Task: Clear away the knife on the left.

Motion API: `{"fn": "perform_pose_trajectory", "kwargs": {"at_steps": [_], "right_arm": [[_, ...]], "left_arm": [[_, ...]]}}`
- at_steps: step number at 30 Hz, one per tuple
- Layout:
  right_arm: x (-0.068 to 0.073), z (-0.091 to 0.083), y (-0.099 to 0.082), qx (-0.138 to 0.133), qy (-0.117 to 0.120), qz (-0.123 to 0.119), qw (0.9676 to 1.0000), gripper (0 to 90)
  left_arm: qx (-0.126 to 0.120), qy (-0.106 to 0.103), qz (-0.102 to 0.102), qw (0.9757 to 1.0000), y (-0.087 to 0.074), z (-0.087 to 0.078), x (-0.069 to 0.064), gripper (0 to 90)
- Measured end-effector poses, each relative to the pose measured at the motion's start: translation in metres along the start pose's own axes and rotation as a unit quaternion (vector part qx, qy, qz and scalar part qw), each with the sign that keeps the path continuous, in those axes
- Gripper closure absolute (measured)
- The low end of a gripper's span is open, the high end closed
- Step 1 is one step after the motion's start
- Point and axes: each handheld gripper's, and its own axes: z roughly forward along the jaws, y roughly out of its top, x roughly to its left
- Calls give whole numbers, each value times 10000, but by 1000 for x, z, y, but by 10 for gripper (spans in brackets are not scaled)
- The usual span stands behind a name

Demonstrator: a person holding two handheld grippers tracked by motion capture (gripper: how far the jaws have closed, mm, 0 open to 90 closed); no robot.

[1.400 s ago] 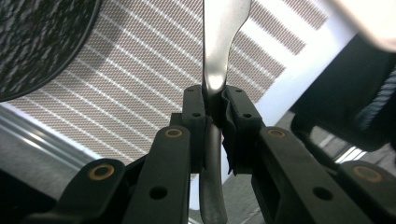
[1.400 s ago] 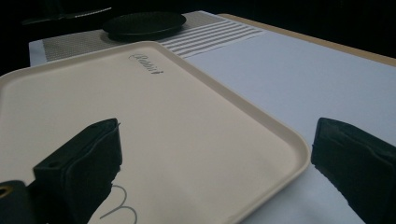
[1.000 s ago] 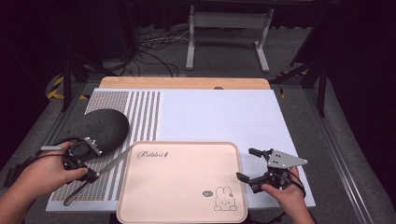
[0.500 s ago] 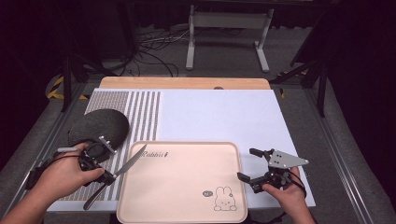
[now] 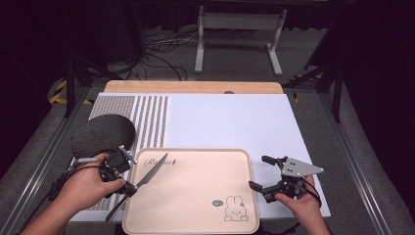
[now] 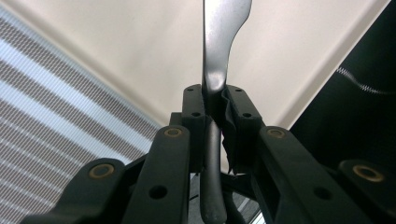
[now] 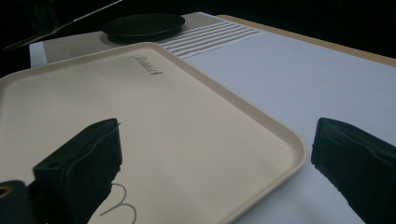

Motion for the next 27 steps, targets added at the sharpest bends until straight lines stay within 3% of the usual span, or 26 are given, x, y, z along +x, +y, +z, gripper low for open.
{"fn": "perform_pose_trajectory", "kwargs": {"at_steps": [13,27], "right_arm": [[-1,-1,-1,22,-4,-5,10000,28],[-1,-1,-2,55,3,-4,10000,28]], "left_arm": [[-10,-259,38,9997,21,24,-9,804],[33,-444,11,9990,28,43,-10,804]]}}
